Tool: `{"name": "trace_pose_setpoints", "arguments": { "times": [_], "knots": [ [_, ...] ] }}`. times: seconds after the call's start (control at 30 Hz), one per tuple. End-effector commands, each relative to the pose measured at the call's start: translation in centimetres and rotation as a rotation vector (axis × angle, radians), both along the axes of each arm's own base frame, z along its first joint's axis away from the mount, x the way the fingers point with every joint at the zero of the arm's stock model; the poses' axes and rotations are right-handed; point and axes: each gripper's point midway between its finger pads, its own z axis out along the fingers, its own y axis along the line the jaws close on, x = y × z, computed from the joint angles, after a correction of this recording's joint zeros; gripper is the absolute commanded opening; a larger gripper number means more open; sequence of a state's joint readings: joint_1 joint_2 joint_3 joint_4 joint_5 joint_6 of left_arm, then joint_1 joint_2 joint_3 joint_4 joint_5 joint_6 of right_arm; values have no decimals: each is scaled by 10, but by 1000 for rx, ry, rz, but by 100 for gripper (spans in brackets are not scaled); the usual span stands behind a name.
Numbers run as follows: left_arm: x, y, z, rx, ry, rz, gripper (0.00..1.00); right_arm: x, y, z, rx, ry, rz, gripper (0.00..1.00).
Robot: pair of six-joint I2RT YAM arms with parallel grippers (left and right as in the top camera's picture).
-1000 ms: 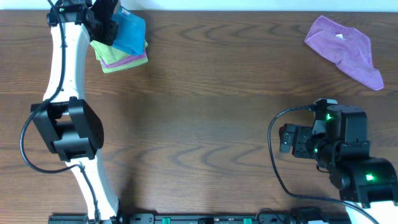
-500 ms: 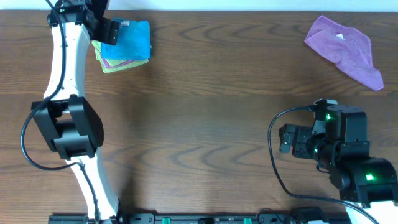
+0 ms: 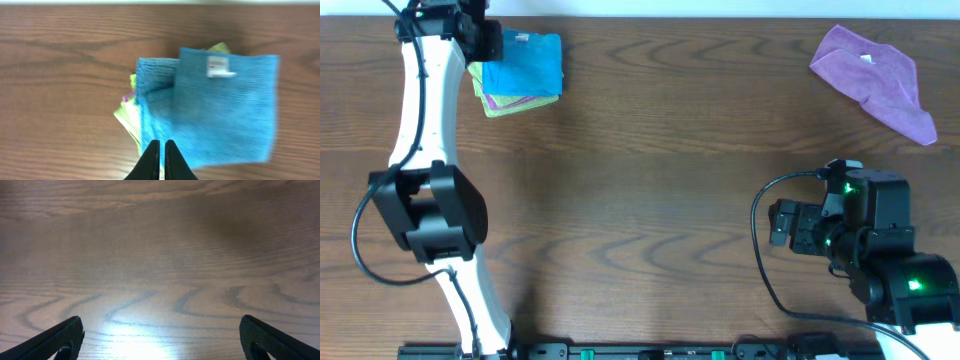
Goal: Fold the cloth
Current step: 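Lower the blue cloth onto the stack and open the left gripper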
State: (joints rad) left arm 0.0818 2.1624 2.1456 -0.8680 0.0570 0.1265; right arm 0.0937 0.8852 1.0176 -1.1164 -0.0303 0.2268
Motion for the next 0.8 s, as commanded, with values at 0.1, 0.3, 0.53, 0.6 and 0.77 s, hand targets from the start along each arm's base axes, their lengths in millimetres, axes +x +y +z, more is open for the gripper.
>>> {"name": "trace_pose_setpoints", "arguments": {
  "times": [0.1, 0.3, 0.53, 0.6, 0.77],
  "knots": [
    [-4, -48, 21, -140, -28, -41, 6, -1, 0, -1, 9, 4, -9, 99],
    [13, -72, -13, -17, -4, -117, 6, -2, 0, -2, 4, 4, -3, 99],
    [33, -56, -48, 34, 1, -67, 6, -4, 0, -3, 1, 15, 0, 99],
    [38, -53, -49, 44, -16, -58, 6, -4, -1, -4, -4, 18, -4, 99],
    [42, -43, -48, 81, -29, -28, 6, -5, -1, -4, -4, 19, -4, 99]
  ]
}}
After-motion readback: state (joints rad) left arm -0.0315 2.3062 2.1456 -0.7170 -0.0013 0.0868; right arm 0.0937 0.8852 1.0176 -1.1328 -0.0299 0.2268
